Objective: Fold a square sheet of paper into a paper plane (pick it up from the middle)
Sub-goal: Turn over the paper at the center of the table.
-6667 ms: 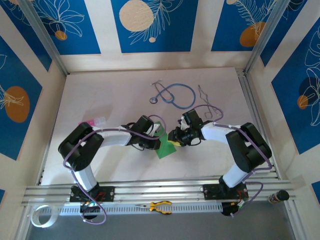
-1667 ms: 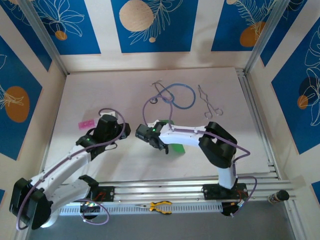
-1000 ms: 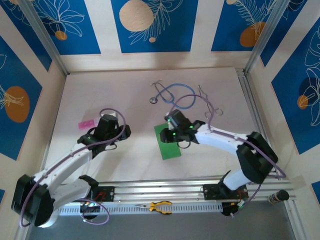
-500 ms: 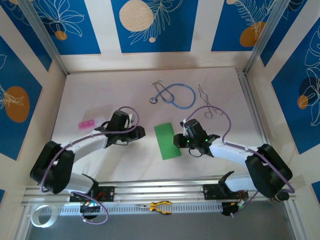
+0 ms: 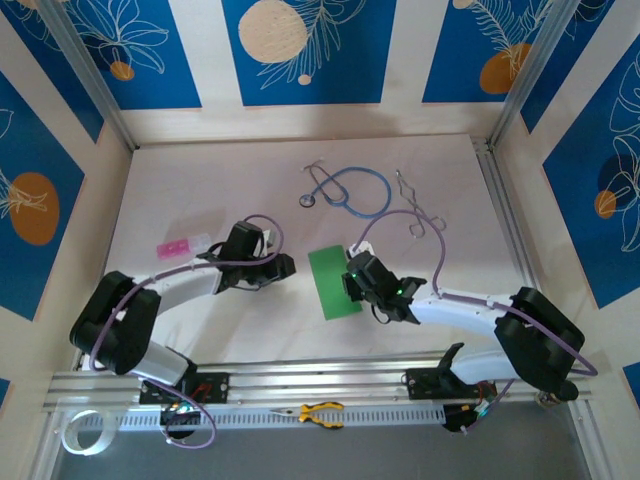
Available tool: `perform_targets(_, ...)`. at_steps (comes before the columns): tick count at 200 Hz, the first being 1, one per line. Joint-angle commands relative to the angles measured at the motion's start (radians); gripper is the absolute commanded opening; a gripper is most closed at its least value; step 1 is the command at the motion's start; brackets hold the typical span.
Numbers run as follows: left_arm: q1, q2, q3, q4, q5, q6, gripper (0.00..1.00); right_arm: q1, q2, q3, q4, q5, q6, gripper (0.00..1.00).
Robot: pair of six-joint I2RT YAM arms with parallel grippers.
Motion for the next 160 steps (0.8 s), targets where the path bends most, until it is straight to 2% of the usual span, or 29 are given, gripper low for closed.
perform_targets(1, -0.014, 0.009, 0.021, 0.025, 0.03, -0.014, 0.44, 0.015, 0.023, -0.012, 0.041, -0.048, -0.026, 0.26)
perform_targets(38, -0.019, 0.021, 0.024, 0.032, 0.044, -0.016, 0.44, 0.006, 0.069, -0.016, 0.067, -0.093, 0.024, 0.26)
perform_targets(113, -0.021, 0.005, 0.004, 0.045, 0.05, -0.023, 0.44, 0.012, 0.133, 0.022, 0.035, -0.018, 0.033, 0.26)
perform_targets(160, -0.022, 0.01, 0.008, 0.042, 0.047, -0.027, 0.44, 0.018, 0.177, 0.029, 0.048, -0.049, 0.058, 0.25)
